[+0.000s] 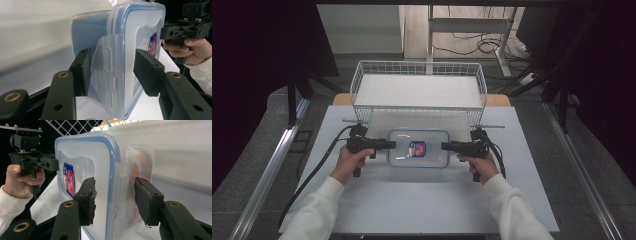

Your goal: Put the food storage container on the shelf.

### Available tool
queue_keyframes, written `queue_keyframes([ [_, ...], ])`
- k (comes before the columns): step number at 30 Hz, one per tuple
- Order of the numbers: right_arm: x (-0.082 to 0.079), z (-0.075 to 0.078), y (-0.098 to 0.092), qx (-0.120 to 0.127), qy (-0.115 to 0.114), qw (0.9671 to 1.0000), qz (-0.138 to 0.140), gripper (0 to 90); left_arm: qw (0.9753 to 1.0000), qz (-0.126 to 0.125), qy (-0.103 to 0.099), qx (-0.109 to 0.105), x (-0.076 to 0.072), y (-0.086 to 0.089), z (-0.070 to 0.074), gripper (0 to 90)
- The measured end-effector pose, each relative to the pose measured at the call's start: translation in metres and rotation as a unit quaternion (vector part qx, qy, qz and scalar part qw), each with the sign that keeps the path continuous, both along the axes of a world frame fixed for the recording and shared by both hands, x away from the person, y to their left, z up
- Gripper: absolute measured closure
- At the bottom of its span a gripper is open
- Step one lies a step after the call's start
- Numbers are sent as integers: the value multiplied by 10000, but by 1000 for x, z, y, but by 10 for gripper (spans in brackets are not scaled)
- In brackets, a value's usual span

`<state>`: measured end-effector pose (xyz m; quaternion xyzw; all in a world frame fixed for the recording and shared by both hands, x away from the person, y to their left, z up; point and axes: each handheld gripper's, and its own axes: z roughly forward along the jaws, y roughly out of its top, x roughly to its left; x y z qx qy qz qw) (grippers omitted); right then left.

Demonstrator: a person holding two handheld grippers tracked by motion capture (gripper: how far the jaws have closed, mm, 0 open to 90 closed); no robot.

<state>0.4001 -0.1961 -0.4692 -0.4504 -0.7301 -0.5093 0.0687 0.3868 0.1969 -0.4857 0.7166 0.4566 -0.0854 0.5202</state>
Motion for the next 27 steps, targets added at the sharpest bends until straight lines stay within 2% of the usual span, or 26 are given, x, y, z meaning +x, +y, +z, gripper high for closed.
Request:
queue_keyframes([
  [7,21,-9,7,-22,19,10000,8,521,10000,61,-13,-42,15,5,-10,492],
  [12,27,-12,8,-82,52,9999,-51,519,9999,44,69,-88,21,6,-19,492],
  [13,28,-14,8,-116,78,9999,-74,518,9998,57,92,-155,23,6,-22,492],
  [16,29,-16,7,-47,141,9998,-131,518,9997,99,119,-210,24,6,-23,491],
  [18,31,-17,7,-42,135,9997,-177,515,9992,188,206,-270,26,6,-24,490],
  [20,32,-19,7,7,201,9994,-266,512,9988,245,281,-319,27,5,-25,490],
  [21,33,-19,7,32,238,9992,-322,511,9991,216,223,-304,29,7,-27,489],
  [22,33,-19,8,34,228,9991,-366,509,9984,296,312,-361,29,6,-27,489],
  [27,33,-19,12,-70,202,9973,-704,501,9973,406,375,-481,33,6,-32,482],
])
